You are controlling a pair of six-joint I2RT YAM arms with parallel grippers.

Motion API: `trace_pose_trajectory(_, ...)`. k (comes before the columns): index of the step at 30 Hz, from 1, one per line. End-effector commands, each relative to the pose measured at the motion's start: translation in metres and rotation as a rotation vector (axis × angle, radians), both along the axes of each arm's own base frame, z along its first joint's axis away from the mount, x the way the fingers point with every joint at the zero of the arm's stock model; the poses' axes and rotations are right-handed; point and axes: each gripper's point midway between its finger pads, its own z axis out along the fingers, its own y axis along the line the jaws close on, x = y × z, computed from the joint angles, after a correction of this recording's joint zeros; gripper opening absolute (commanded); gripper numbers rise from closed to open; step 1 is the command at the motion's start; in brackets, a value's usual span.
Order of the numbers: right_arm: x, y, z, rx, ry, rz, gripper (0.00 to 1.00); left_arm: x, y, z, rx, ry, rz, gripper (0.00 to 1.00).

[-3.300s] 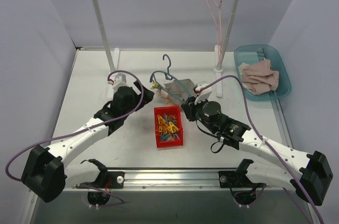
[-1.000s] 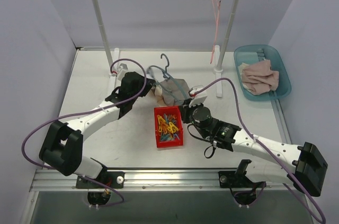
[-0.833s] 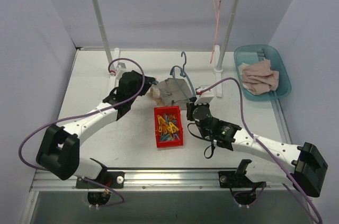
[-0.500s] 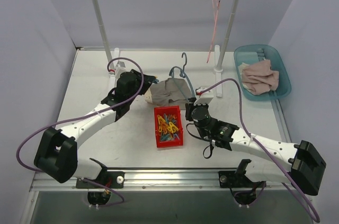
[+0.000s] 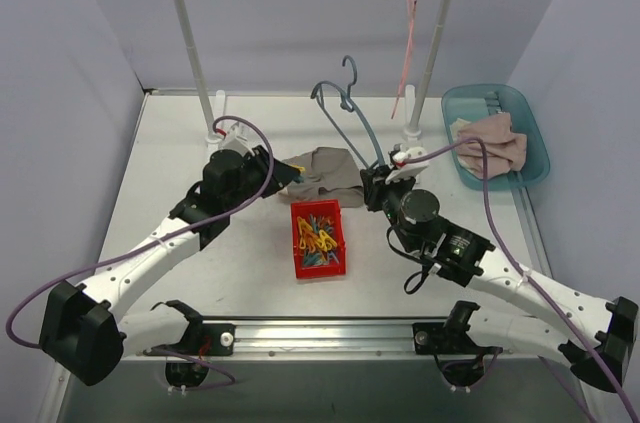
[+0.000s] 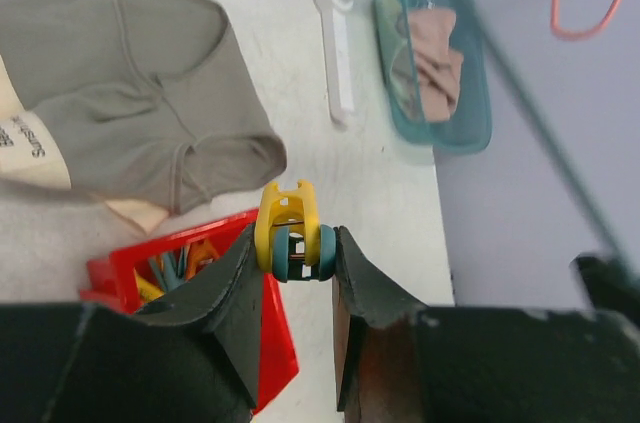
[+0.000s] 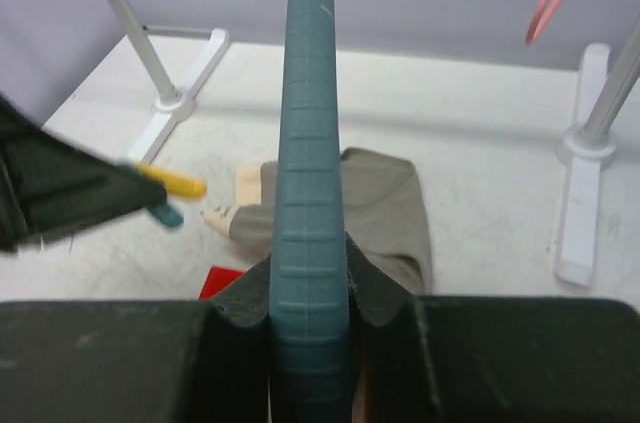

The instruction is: Remove the underwear clipped to the hanger

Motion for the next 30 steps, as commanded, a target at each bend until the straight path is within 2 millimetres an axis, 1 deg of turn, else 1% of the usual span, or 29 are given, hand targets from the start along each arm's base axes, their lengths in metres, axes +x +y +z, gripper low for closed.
trace_pose_trajectory(1, 0.025, -0.003, 0.068, -0.002, -0.099, -0.068, 0.0, -0.032, -0.013, -0.007, 0.056, -0.041, -0.167, 0.02)
trace_pose_trajectory(2, 0.043, -0.005, 0.07, -0.019, -0.087, -0.096, 0.0, -0.036, -0.017, -0.005, 0.057, -0.052, -0.187, 0.02)
trace_pose_trajectory(3, 0.05, 0.0, 0.076, -0.017, -0.087, -0.072, 0.0, -0.042, -0.023, -0.003, 0.069, -0.07, -0.222, 0.02)
trace_pose_trajectory(4, 0.058, -0.002, 0.1, 0.006, -0.116, -0.084, 0.0, -0.047, -0.029, 0.001, 0.075, -0.086, -0.256, 0.03)
trace_pose_trajectory(5, 0.072, -0.003, 0.098, -0.016, -0.108, -0.102, 0.0, -0.051, -0.033, 0.0, 0.093, -0.084, -0.277, 0.03)
trace_pose_trajectory(6, 0.078, -0.005, 0.104, -0.042, -0.123, -0.114, 0.0, -0.056, -0.036, -0.004, 0.131, -0.083, -0.301, 0.02)
trace_pose_trajectory(7, 0.082, -0.003, 0.114, -0.041, -0.138, -0.107, 0.0, -0.064, -0.044, -0.008, 0.16, -0.085, -0.328, 0.02)
trace_pose_trajectory(8, 0.088, -0.001, 0.127, -0.04, -0.156, -0.104, 0.0, -0.069, -0.047, -0.01, 0.195, -0.077, -0.342, 0.03)
trace_pose_trajectory(9, 0.094, -0.004, 0.136, -0.039, -0.17, -0.113, 0.0, -0.073, -0.049, -0.013, 0.23, -0.084, -0.355, 0.03)
trace_pose_trajectory(10, 0.096, -0.001, 0.139, -0.043, -0.168, -0.088, 0.0, -0.077, -0.054, -0.019, 0.258, -0.079, -0.364, 0.02)
trace_pose_trajectory(11, 0.102, 0.001, 0.149, -0.036, -0.177, -0.087, 0.0, -0.081, -0.054, -0.024, 0.28, -0.064, -0.371, 0.03)
trace_pose_trajectory(13, 0.106, 0.0, 0.151, -0.053, -0.169, -0.086, 0.0, -0.082, -0.053, -0.036, 0.323, -0.03, -0.362, 0.02)
trace_pose_trajectory(14, 0.109, 0.001, 0.15, -0.059, -0.165, -0.085, 0.0, -0.09, -0.052, -0.045, 0.357, 0.0, -0.377, 0.03)
trace_pose_trajectory(15, 0.11, 0.0, 0.153, -0.059, -0.166, -0.087, 0.0, -0.092, -0.053, -0.047, 0.373, 0.013, -0.378, 0.02)
trace_pose_trajectory(16, 0.111, -0.001, 0.152, -0.062, -0.166, -0.09, 0.0, -0.09, -0.05, -0.056, 0.418, 0.028, -0.352, 0.03)
trace_pose_trajectory(17, 0.113, -0.003, 0.152, -0.066, -0.164, -0.094, 0.0, -0.096, -0.048, -0.066, 0.462, 0.054, -0.362, 0.03)
trace_pose_trajectory(18, 0.115, -0.004, 0.154, -0.065, -0.165, -0.097, 0.0, -0.096, -0.047, -0.069, 0.488, 0.06, -0.355, 0.03)
trace_pose_trajectory(19, 0.118, -0.008, 0.154, -0.063, -0.164, -0.108, 0.0, -0.092, -0.044, -0.08, 0.534, 0.082, -0.334, 0.03)
trace_pose_trajectory(22, 0.123, -0.011, 0.157, -0.053, -0.155, -0.1, 0.0, -0.086, -0.042, -0.1, 0.602, 0.108, -0.327, 0.03)
trace_pose_trajectory(24, 0.13, -0.014, 0.157, -0.055, -0.147, -0.103, 0.0, -0.082, -0.044, -0.104, 0.62, 0.11, -0.327, 0.09)
trace_pose_trajectory(25, 0.131, -0.015, 0.161, -0.053, -0.152, -0.105, 0.0, -0.079, -0.047, -0.107, 0.63, 0.115, -0.325, 0.13)
trace_pose_trajectory(26, 0.135, -0.017, 0.163, -0.054, -0.154, -0.111, 0.0, -0.077, -0.049, -0.106, 0.628, 0.111, -0.325, 0.3)
trace_pose_trajectory(27, 0.138, -0.019, 0.164, -0.056, -0.153, -0.115, 0.0, -0.077, -0.05, -0.107, 0.631, 0.116, -0.328, 0.39)
trace_pose_trajectory(28, 0.139, -0.018, 0.171, -0.048, -0.165, -0.101, 0.0, -0.075, -0.052, -0.106, 0.634, 0.117, -0.326, 0.47)
trace_pose_trajectory(29, 0.145, -0.022, 0.17, -0.05, -0.162, -0.111, 0.0, -0.076, -0.052, -0.106, 0.636, 0.121, -0.324, 0.66)
trace_pose_trajectory(30, 0.147, -0.023, 0.173, -0.048, -0.165, -0.11, 0.0, -0.075, -0.052, -0.104, 0.632, 0.117, -0.316, 0.73)
